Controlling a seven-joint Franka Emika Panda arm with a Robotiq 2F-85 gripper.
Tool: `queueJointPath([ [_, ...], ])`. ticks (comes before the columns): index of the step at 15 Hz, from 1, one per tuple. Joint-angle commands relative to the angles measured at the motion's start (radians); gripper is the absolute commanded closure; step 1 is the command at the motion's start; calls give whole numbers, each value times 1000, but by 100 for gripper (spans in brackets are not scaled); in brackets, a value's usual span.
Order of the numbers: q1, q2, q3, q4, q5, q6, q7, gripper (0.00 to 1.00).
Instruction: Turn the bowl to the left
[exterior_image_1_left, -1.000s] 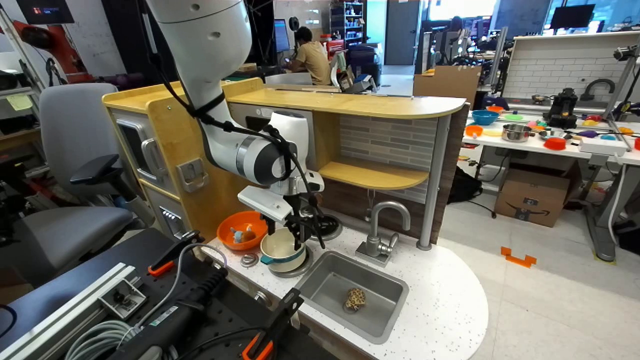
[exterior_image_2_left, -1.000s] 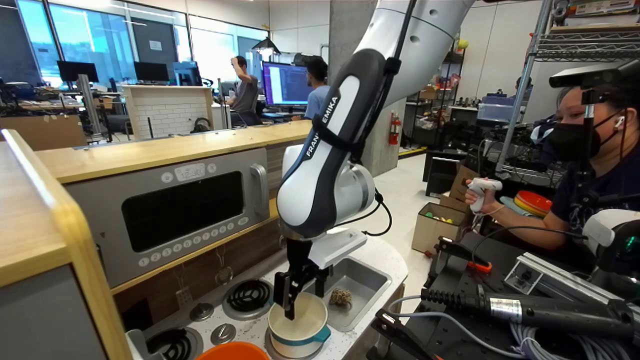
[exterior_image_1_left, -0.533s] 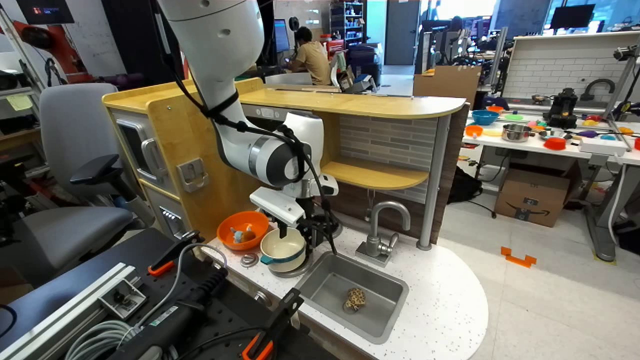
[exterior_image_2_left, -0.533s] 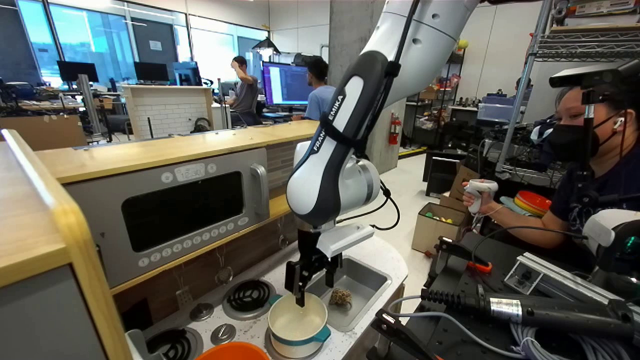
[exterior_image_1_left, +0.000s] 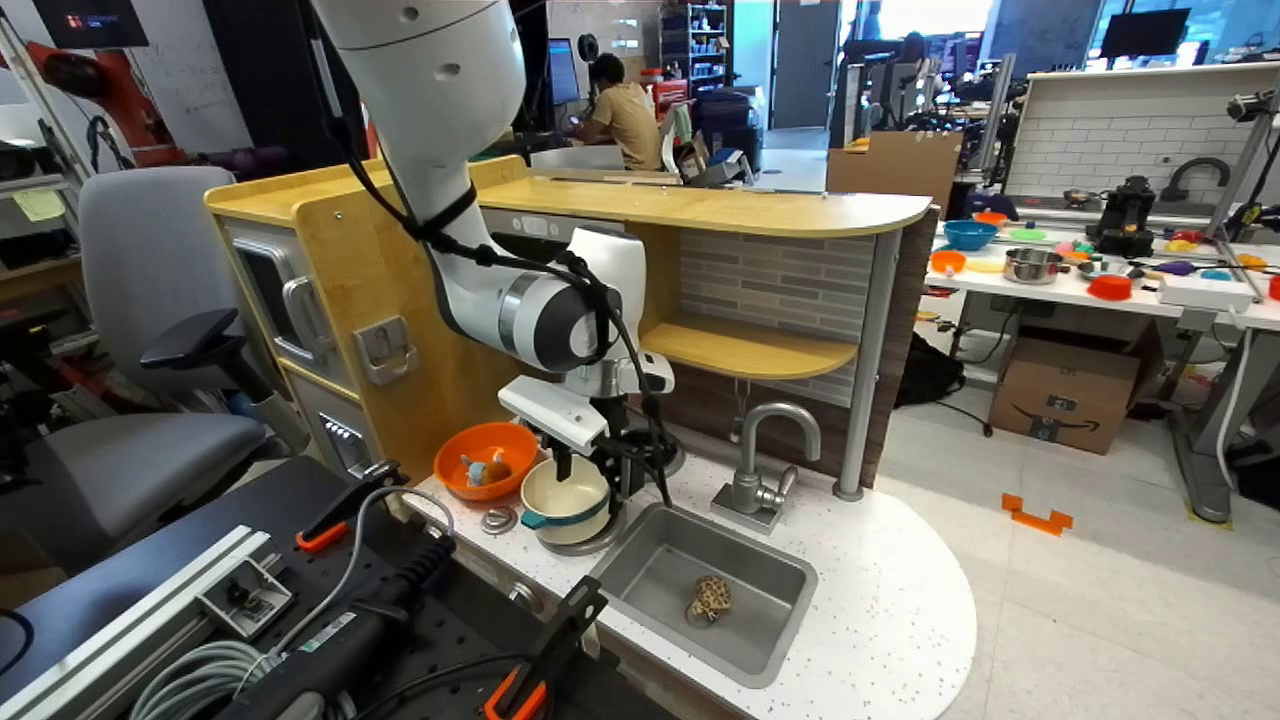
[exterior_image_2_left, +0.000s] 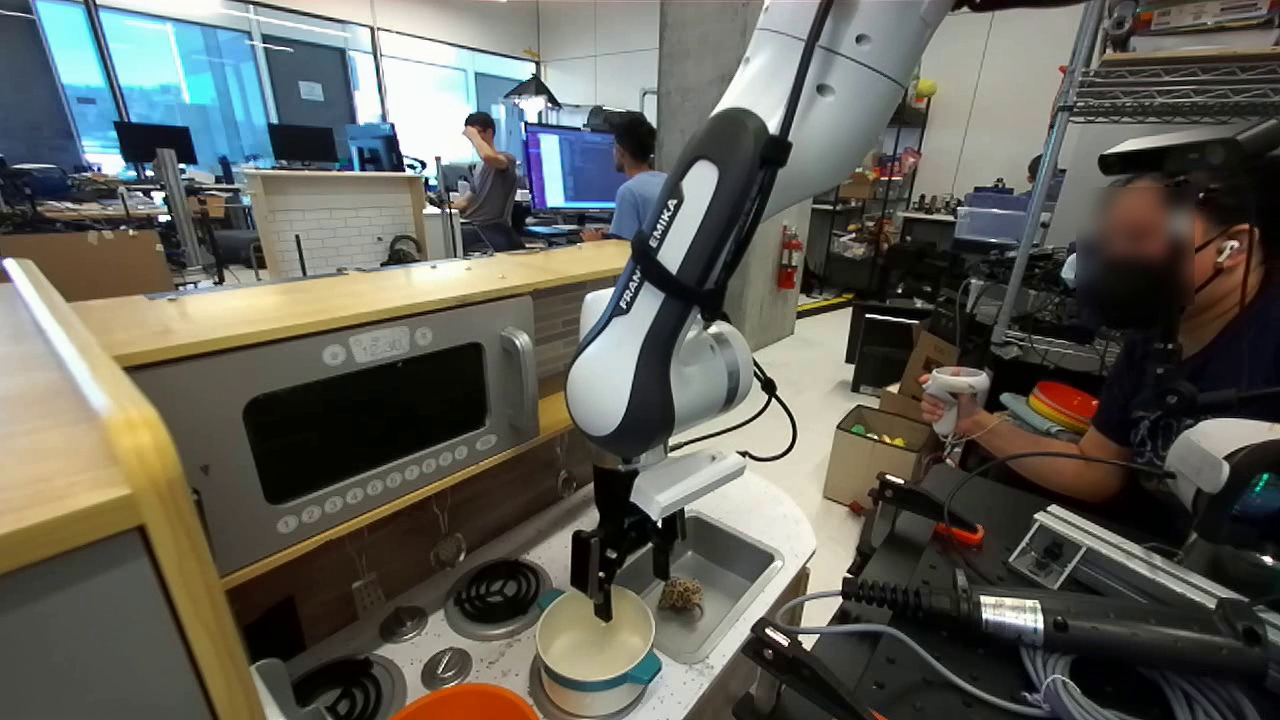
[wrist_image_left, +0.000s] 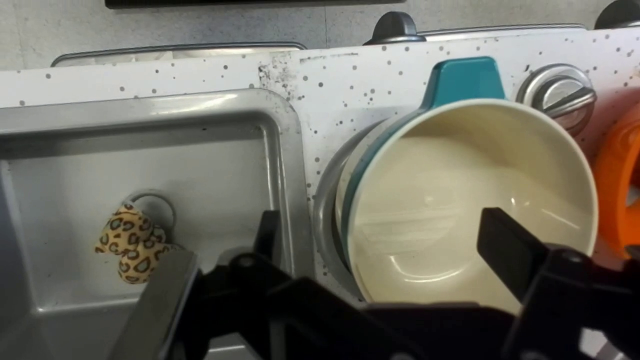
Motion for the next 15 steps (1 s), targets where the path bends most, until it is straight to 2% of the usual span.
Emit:
queueJointPath([
  [1,27,34,-27,48,7,-29,19,0],
  [4,25,39,-40,60,10,-40,31,0],
  [15,96,85,-98,118,-10,-41,90,0],
])
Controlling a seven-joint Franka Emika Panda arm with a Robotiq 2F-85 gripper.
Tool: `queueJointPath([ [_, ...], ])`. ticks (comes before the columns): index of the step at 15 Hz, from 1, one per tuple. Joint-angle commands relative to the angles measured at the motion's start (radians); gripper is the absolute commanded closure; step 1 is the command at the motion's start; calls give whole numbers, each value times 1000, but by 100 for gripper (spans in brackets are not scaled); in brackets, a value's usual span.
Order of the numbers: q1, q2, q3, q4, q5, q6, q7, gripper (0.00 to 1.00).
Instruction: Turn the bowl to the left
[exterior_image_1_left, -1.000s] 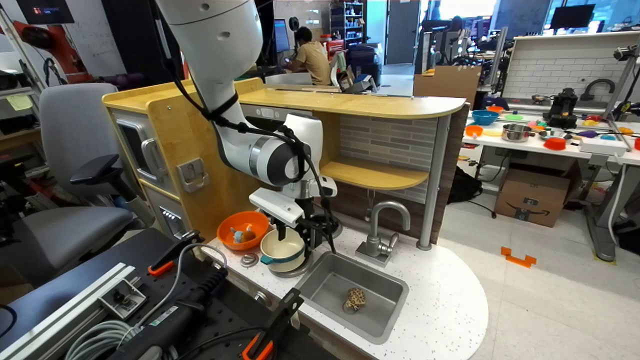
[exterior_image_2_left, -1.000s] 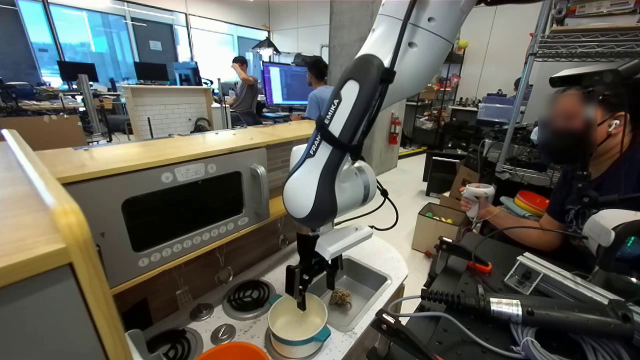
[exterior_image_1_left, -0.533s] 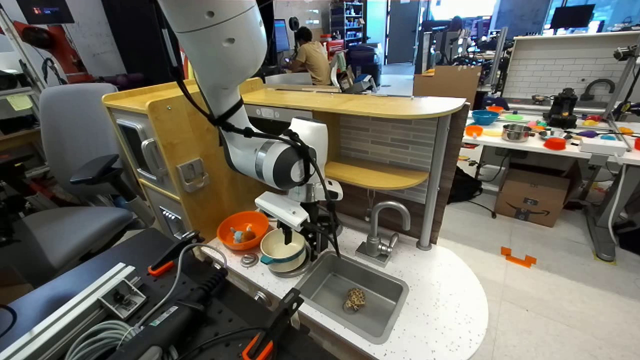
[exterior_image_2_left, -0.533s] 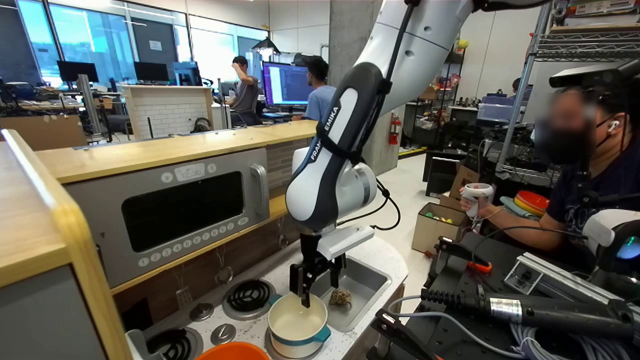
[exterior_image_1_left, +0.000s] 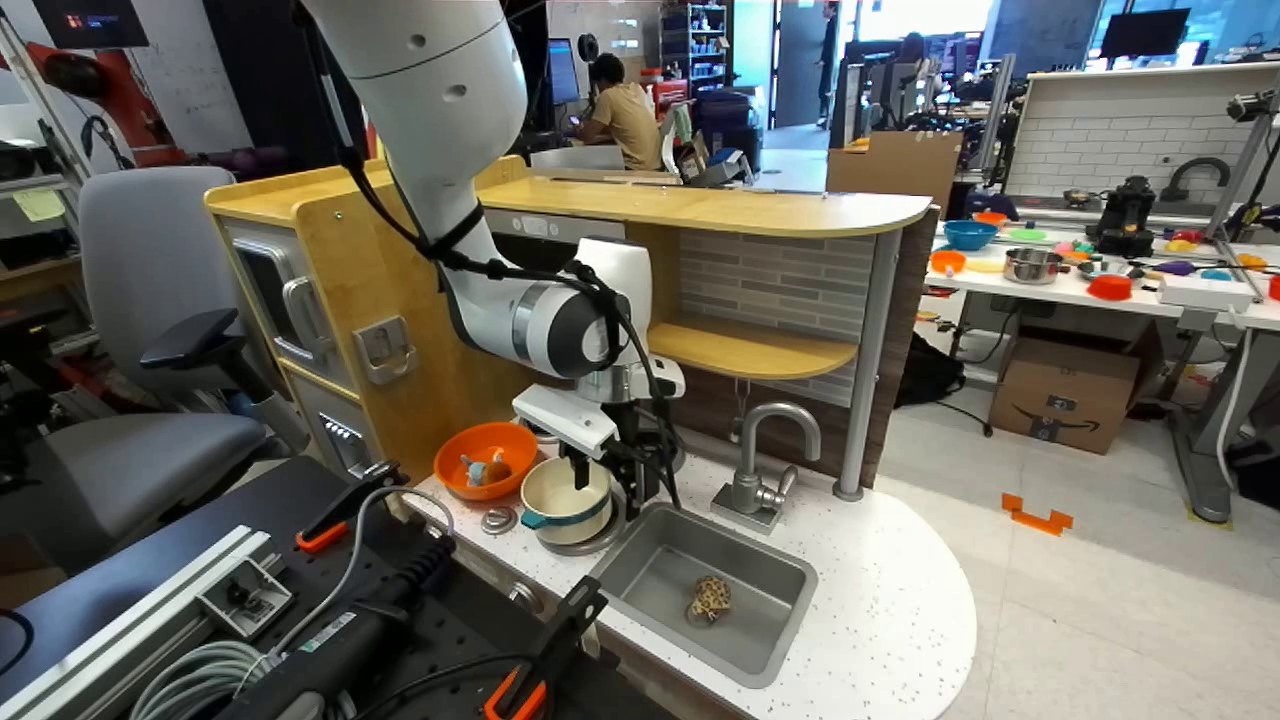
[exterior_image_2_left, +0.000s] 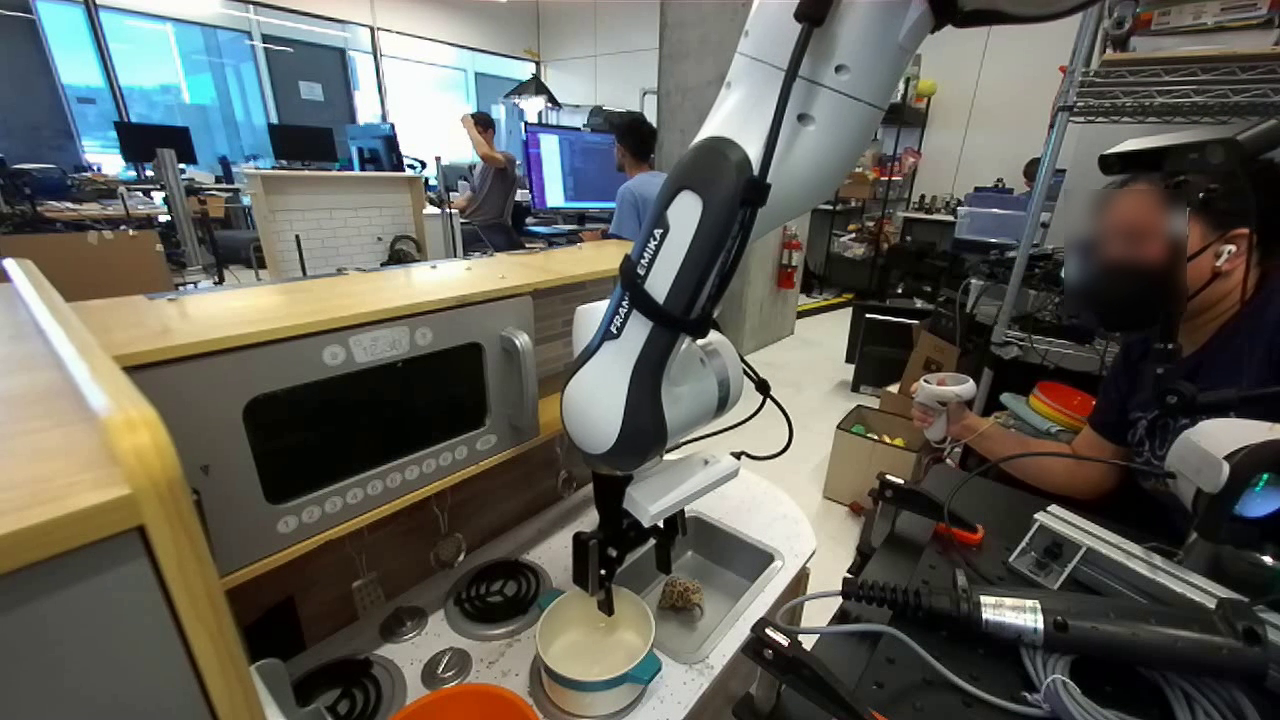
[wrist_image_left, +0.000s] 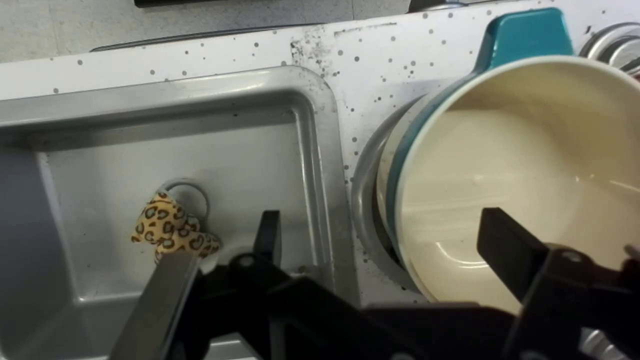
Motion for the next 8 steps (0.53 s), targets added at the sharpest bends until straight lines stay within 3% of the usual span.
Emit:
queueJointPath([
  [1,34,42,-23,58,-11,-30,30,25],
  [2,38,49,-25,63,-12,-31,31,26],
  [8,54,75,-35,87,-14,-29,37,73],
])
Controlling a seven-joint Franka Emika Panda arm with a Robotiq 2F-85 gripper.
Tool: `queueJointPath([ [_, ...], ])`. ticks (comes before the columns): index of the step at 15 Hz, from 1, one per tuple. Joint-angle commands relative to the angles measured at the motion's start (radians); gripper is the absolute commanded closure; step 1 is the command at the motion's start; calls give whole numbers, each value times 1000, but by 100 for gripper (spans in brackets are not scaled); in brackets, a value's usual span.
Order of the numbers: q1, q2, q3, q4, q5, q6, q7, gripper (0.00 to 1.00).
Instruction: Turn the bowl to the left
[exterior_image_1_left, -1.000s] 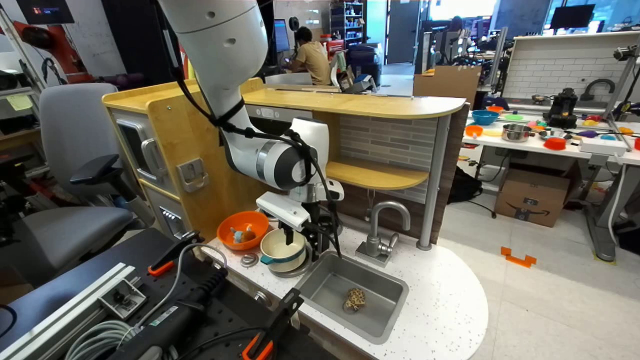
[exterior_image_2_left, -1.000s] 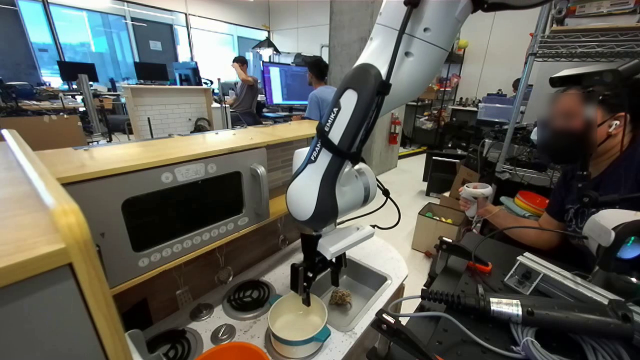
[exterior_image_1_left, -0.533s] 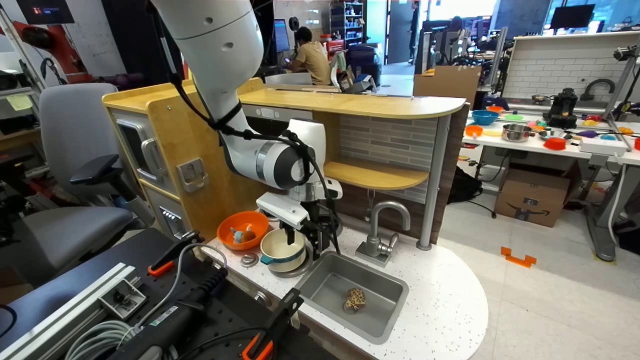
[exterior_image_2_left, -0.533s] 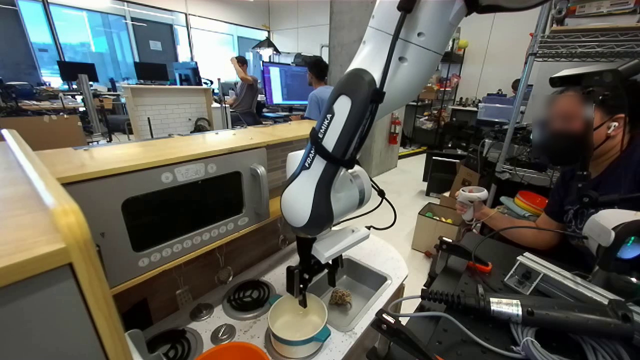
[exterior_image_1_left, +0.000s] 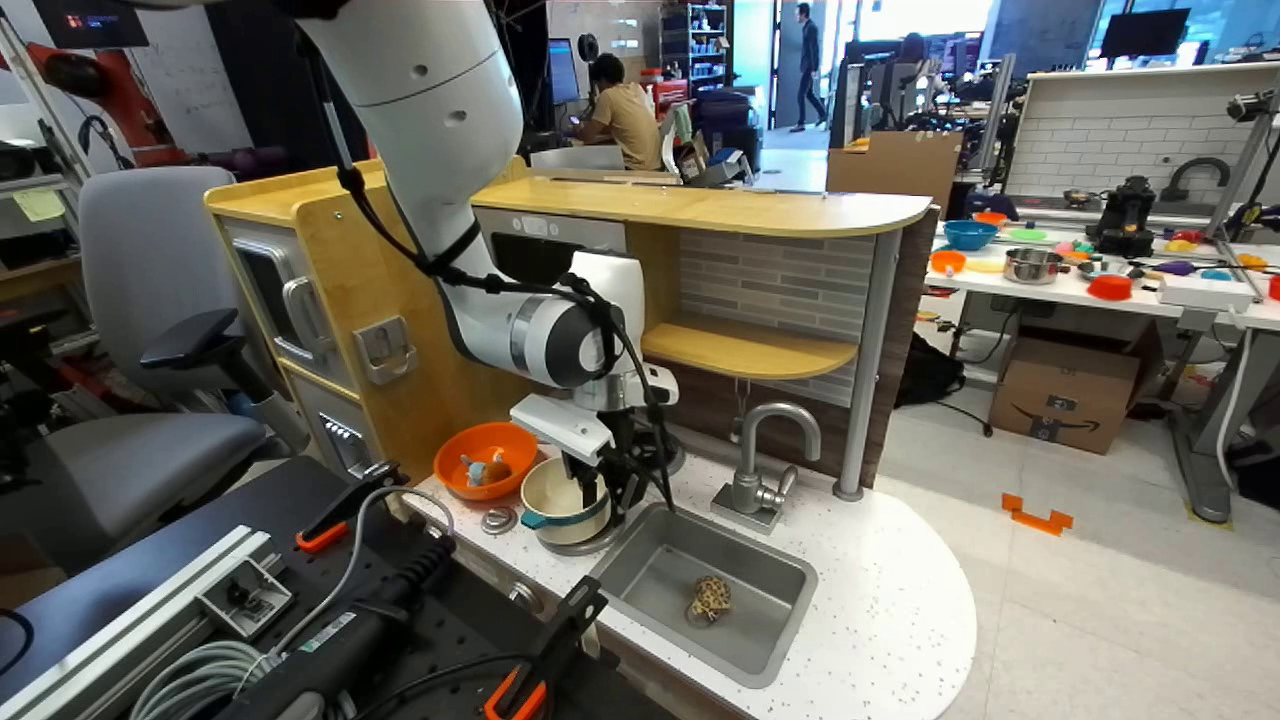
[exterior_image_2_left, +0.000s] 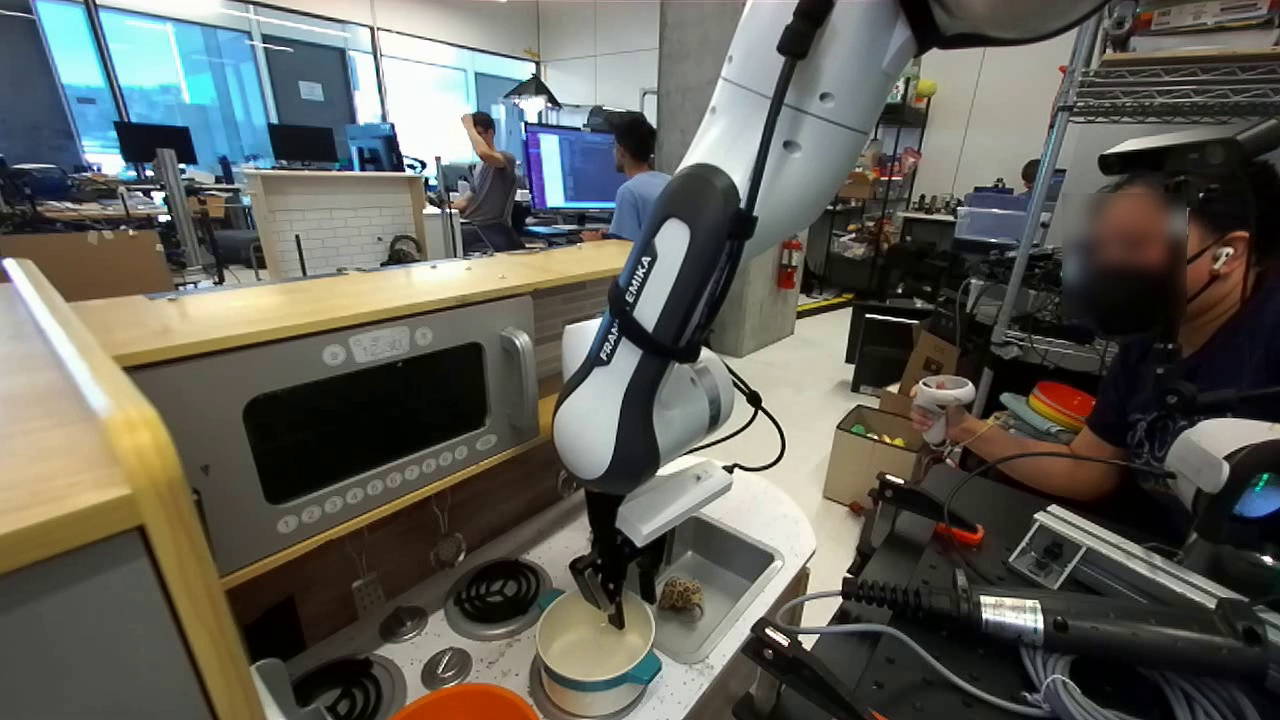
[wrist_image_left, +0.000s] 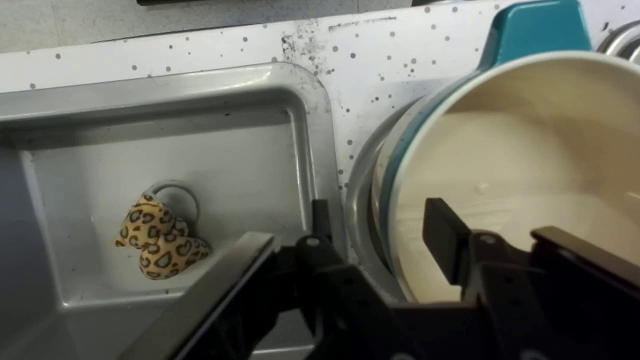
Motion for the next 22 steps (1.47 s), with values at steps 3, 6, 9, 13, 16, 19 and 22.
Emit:
queueJointPath([
  [3,14,20,-10,37,-10,-14,16,95],
  [6,4,-2,1,15,-16,0,-12,100],
  [9,-18,-19,35,12,-51,-50,-127,98],
  [13,-6,-21,37,0,-143,-62,-249,98],
  [16,7,-6,25,16,-231,-65,-325,98],
  [19,39,-5,-9,10,-325,-43,-365,98],
  [22,80,-9,-45,9,-424,-15,-380,98],
])
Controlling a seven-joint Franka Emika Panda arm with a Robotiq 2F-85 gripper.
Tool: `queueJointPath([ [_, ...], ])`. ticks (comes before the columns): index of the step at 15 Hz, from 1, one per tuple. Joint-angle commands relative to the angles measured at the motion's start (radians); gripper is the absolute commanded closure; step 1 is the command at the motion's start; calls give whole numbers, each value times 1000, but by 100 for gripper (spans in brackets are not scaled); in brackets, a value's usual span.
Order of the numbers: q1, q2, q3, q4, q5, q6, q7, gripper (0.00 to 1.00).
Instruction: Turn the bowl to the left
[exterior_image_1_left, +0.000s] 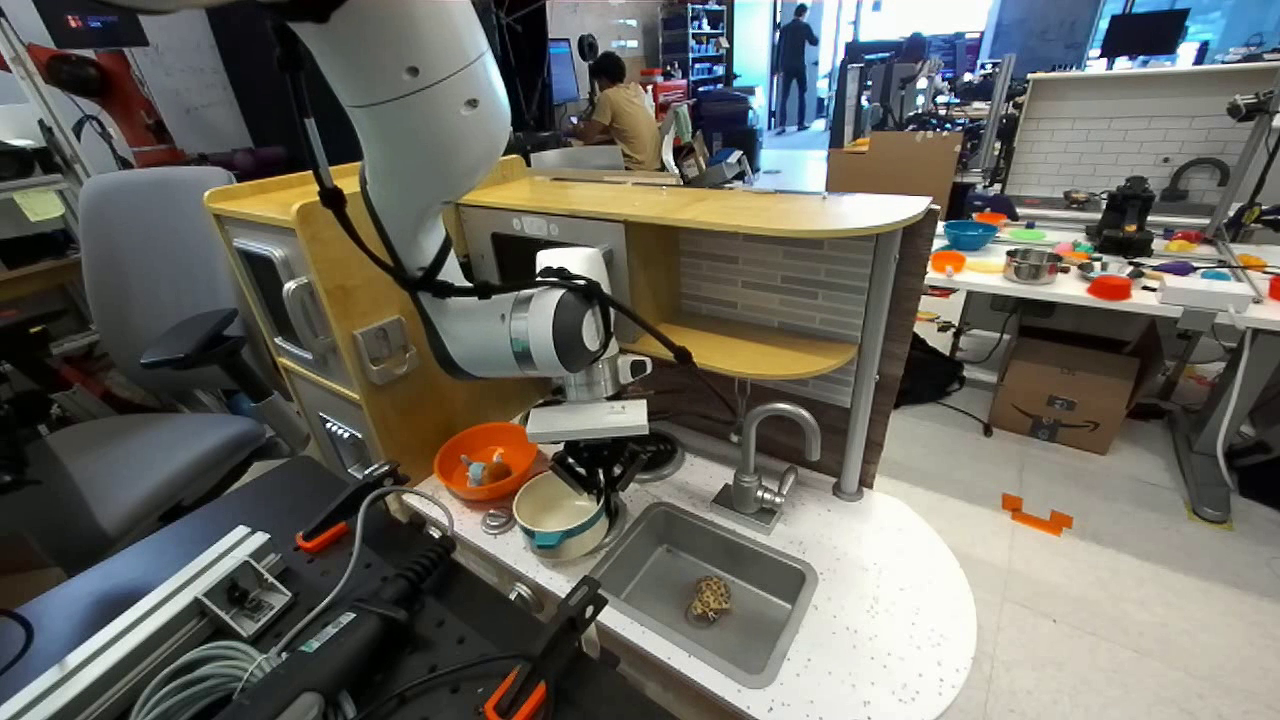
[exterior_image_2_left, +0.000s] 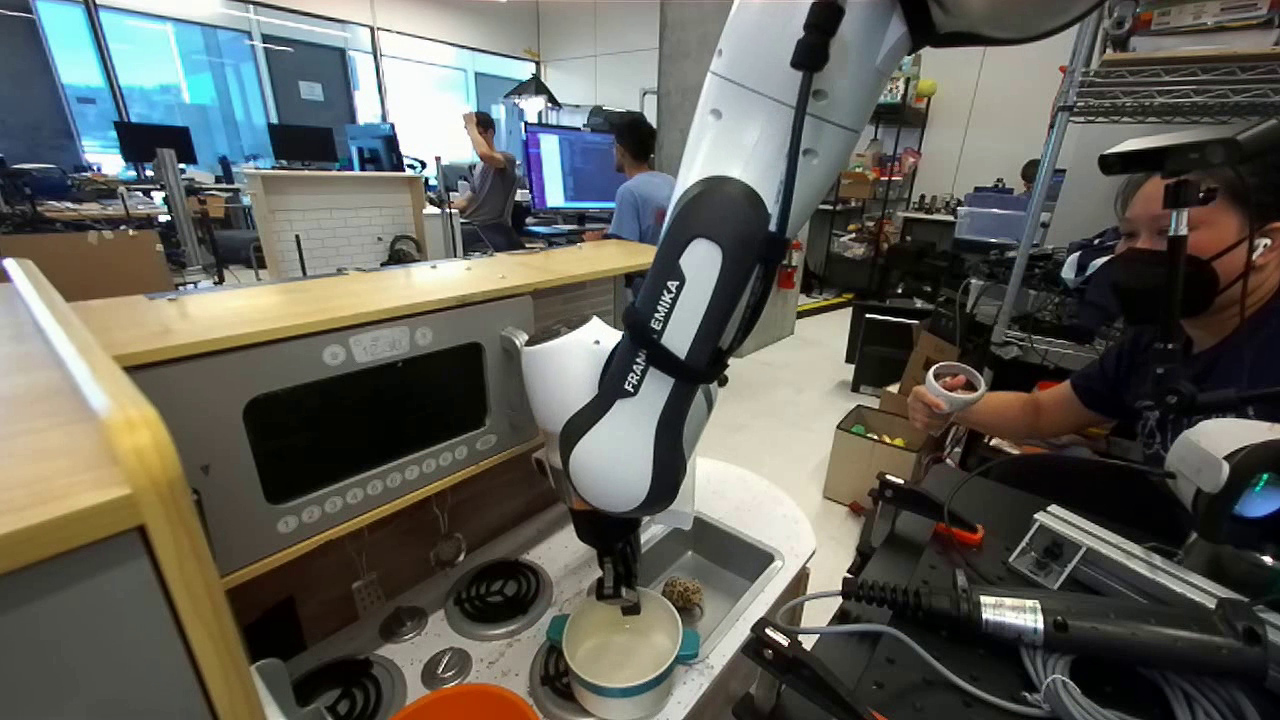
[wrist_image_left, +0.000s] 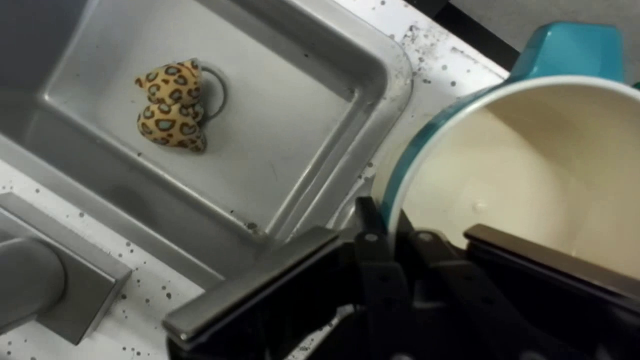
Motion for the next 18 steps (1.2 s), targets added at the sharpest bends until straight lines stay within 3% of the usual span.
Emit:
queueJointPath([
  [1,73,-11,-65,-9,-122,26,-14,98],
  [7,184,8,-167,13,-320,142,9,98],
  [12,178,31,-158,27,-381,174,22,98],
  [18,158,49,-124,38,-340,155,65,98],
])
